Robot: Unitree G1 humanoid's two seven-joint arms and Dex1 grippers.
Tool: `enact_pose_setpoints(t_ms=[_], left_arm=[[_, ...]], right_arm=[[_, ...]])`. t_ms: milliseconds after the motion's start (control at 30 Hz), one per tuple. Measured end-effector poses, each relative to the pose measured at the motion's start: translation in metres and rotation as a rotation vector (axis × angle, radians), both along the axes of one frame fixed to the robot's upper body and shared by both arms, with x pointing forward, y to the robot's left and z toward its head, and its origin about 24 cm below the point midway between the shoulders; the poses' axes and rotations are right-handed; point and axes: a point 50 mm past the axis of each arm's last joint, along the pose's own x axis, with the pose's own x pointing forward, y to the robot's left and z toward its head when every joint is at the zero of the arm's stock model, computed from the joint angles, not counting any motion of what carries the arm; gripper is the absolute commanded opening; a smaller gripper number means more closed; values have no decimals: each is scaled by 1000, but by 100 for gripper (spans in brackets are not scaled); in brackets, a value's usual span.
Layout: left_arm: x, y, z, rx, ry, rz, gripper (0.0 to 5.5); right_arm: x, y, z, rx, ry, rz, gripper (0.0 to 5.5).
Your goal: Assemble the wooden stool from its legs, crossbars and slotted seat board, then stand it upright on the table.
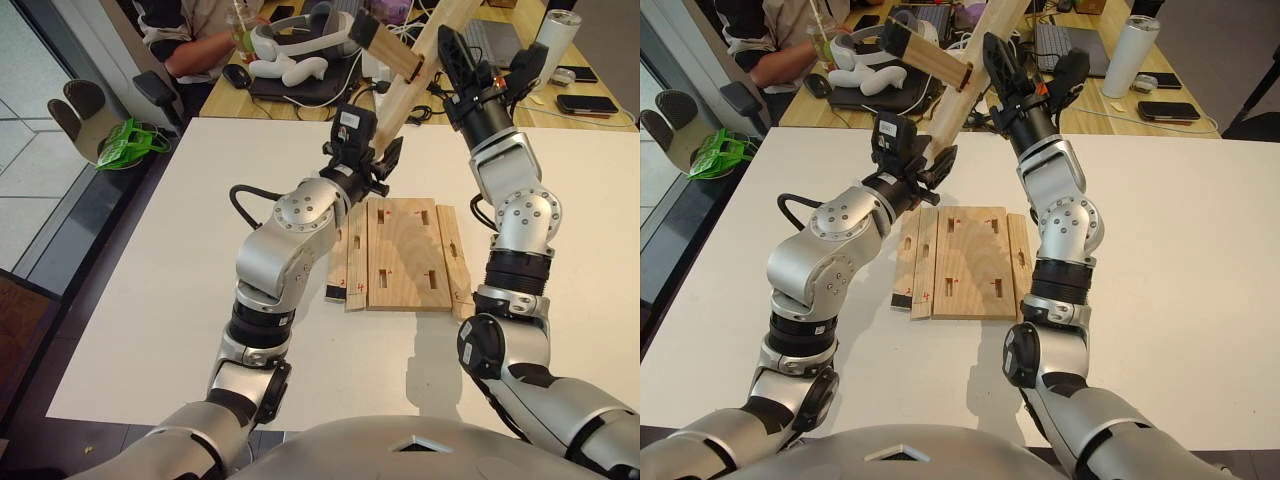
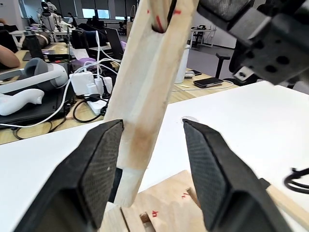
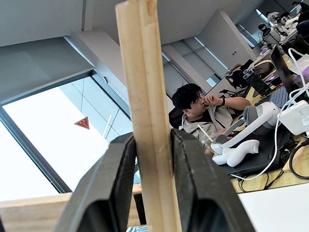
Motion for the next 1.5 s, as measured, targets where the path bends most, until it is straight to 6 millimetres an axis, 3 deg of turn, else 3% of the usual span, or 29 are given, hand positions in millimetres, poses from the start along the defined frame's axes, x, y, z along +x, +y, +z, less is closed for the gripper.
enact_pose_setpoints(t_ms=[200, 300, 500, 633, 800, 900, 1033, 1200, 1333, 1500], left_arm=[[2, 6, 0, 53, -27, 39, 231], [1, 7, -2, 58, -25, 42, 231], [-4, 22, -23, 121, 35, 60, 231], [-18, 29, -34, 98, 87, 34, 231], [-42, 59, -53, -23, 203, 177, 231], [-45, 81, -49, -130, 185, 377, 231], [-47, 94, -40, -234, 123, 517, 231], [-44, 97, -21, -314, 26, 499, 231], [-42, 102, -15, -325, -9, 498, 231], [-44, 96, -14, -356, -39, 519, 231]], right_arm=[[-15, -5, 6, -34, -2, 15, 101], [-27, -19, 7, -70, 4, 19, 101], [-52, -42, 16, -112, -6, -32, 101], [-60, -55, 4, -105, 85, -128, 101], [-103, -72, -36, -160, 249, -218, 101], [-130, -81, -49, -229, 325, -228, 101], [-137, -99, -54, -282, 361, -284, 101], [-131, -105, -61, -268, 359, -372, 101], [-141, -98, -80, -262, 433, -348, 101], [-146, -109, -76, -337, 429, -296, 101]])
